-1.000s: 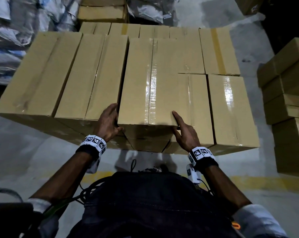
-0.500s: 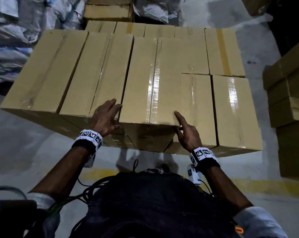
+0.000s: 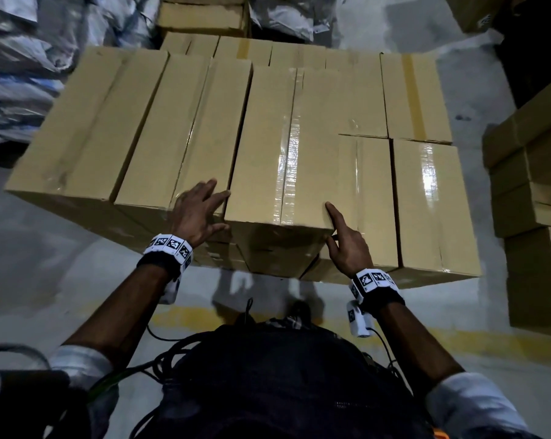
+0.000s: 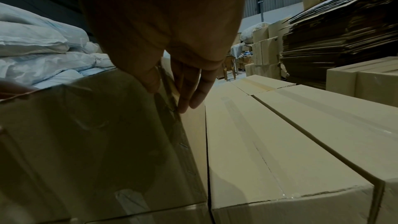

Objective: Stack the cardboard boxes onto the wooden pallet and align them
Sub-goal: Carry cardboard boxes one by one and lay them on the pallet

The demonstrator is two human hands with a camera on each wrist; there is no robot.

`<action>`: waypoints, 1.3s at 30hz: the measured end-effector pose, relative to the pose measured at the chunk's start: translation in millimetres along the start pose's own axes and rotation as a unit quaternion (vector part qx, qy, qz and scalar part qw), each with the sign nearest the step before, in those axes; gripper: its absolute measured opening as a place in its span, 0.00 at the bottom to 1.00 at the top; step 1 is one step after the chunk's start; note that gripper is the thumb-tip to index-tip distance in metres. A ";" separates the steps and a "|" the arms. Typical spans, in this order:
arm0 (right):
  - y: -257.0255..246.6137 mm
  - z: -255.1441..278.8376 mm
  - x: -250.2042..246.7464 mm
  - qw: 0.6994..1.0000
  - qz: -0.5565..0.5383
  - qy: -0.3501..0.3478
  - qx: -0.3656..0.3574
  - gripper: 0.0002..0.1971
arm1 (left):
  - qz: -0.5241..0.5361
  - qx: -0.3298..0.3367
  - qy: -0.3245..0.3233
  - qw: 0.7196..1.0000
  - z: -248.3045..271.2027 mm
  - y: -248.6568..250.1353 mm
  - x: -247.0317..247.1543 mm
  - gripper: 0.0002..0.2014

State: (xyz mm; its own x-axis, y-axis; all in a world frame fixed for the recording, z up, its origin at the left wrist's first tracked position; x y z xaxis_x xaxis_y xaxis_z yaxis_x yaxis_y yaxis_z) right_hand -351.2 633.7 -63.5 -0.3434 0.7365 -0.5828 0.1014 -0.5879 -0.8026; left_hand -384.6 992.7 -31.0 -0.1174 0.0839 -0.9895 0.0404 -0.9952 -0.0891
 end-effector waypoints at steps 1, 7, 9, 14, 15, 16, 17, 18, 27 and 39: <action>0.2 0.5 1.0 1.000 -0.002 -0.010 0.007 0.42 | -0.001 -0.001 0.004 1.000 -0.2 0.5 -0.9 0.43; -0.1 13.5 -2.3 0.999 -0.004 -0.038 0.033 0.48 | 0.022 0.004 0.025 0.999 6.3 5.2 3.8 0.48; 0.1 25.4 -9.4 0.999 -0.010 -0.012 0.051 0.48 | 0.063 -0.001 0.061 0.996 14.8 16.4 -0.3 0.47; 12.9 65.3 -32.0 0.996 -0.034 0.042 0.070 0.44 | 0.126 0.112 0.136 0.976 47.5 89.7 -14.9 0.33; 18.3 73.8 -38.0 0.996 -0.036 0.046 0.072 0.44 | 0.144 0.144 0.133 0.970 53.2 108.9 -13.4 0.29; 24.1 81.9 -44.3 0.995 -0.039 0.049 0.071 0.43 | 0.160 0.177 0.114 0.965 58.0 129.0 -10.3 0.26; 30.7 89.8 -51.3 0.995 -0.043 0.052 0.072 0.43 | 0.170 0.205 0.082 0.960 62.4 149.8 -8.0 0.24; 37.9 96.1 -57.3 0.995 -0.048 0.054 0.074 0.42 | 0.175 0.227 0.045 0.957 65.1 169.5 -4.7 0.25; 124.6 174.1 -153.2 0.992 -0.076 0.089 0.042 0.35 | 0.079 0.399 -0.034 0.913 75.8 378.6 -23.9 0.21; 296.2 304.2 -346.3 0.969 -0.086 0.197 0.118 0.30 | 0.114 0.383 -0.016 0.916 67.1 670.9 -56.0 0.21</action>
State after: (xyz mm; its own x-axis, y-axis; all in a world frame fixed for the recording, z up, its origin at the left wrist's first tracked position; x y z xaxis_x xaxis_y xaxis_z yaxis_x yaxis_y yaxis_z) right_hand -486.3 102.8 -60.8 0.0516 0.8742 -0.4828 -0.1583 -0.4702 -0.8683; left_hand -417.5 317.0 -27.8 -0.2214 -0.1206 -0.9677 -0.6399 -0.7308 0.2375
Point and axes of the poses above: each hand's wrist, its own z-axis away from the middle knuckle, its own x-axis out of the palm, y = z × x, the point moved 5 cm from there along -z, towards the middle knuckle, and after that the axes turned 15 degrees about -z, right-handed, at the moved point
